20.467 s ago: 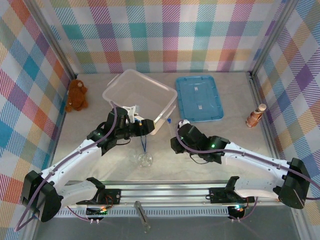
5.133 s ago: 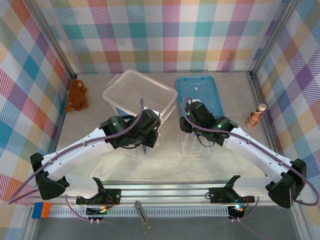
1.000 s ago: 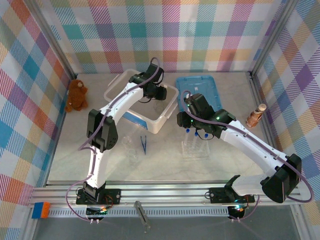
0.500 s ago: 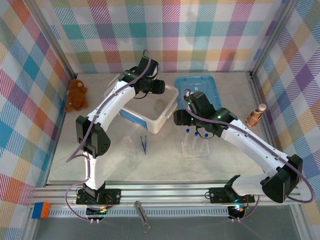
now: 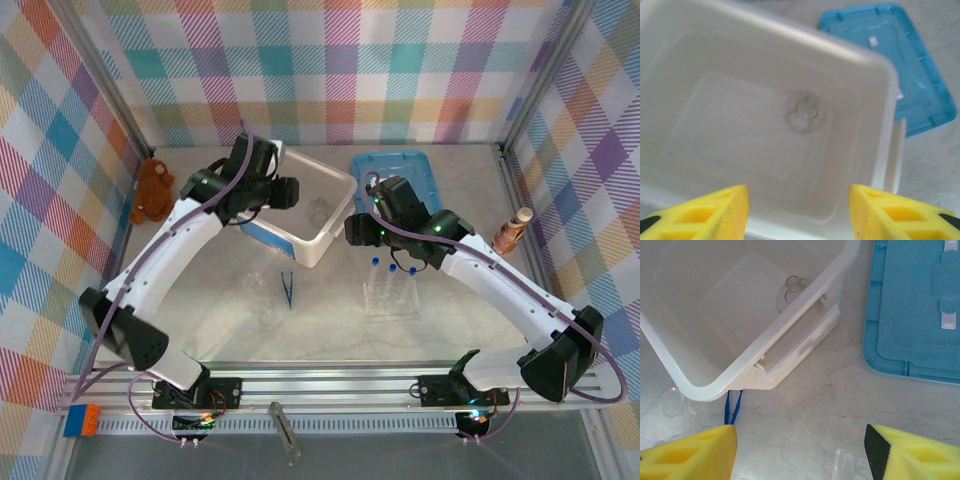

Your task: Organize the chemistry lab equipment

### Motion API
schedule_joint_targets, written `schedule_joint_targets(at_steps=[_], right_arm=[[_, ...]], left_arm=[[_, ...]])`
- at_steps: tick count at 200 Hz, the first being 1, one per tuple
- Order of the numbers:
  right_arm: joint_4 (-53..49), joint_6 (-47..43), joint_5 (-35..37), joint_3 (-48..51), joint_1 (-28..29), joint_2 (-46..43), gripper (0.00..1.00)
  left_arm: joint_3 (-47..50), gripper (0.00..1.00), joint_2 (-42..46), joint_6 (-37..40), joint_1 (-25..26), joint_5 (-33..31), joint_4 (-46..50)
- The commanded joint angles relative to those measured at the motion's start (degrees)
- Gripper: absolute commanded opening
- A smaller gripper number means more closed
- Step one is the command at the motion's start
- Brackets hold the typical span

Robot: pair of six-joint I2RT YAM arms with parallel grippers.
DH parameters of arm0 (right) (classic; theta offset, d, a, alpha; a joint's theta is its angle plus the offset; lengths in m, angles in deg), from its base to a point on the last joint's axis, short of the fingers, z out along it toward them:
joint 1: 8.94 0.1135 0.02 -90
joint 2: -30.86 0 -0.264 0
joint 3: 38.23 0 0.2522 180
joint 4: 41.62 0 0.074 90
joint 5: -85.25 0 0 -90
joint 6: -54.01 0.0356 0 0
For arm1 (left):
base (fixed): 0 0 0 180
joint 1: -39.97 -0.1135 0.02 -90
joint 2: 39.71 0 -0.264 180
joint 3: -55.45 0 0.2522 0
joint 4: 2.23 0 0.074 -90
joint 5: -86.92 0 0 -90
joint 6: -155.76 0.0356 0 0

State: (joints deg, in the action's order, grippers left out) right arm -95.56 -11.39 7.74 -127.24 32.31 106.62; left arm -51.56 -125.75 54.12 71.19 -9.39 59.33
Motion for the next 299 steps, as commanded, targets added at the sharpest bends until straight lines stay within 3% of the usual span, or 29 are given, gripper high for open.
schedule_joint_targets(at_steps=[1, 52, 128, 177, 299], right_arm=[[-0.46, -0.17, -0.8, -1.02, 0.65, -0.14, 0.69], [0.13, -0.68, -1.48, 0.09, 1.63, -0.02, 0.63], [0.15, -0.87, -1.76, -0.56, 2.07, 0.91, 0.67], [0.2, -0.7, -2.2, -0.52, 2.69, 1.69, 0.69], [1.05, -0.24, -2.2, 0.35, 3.12, 2.15, 0.7]], left_arm=[[6.73, 0.54, 5.99, -0.75, 2.3, -6.36, 0.68], [17.75, 0.53, 14.19, -6.5, 5.97, -9.54, 5.0], [30.38, 0.54, 19.65, -17.65, 16.13, -14.19, 9.47], [38.01, 0.54, 21.65, -22.52, 17.73, -12.2, 8.58], [45.11, 0.55, 16.87, -23.41, 17.8, -5.81, 1.17]])
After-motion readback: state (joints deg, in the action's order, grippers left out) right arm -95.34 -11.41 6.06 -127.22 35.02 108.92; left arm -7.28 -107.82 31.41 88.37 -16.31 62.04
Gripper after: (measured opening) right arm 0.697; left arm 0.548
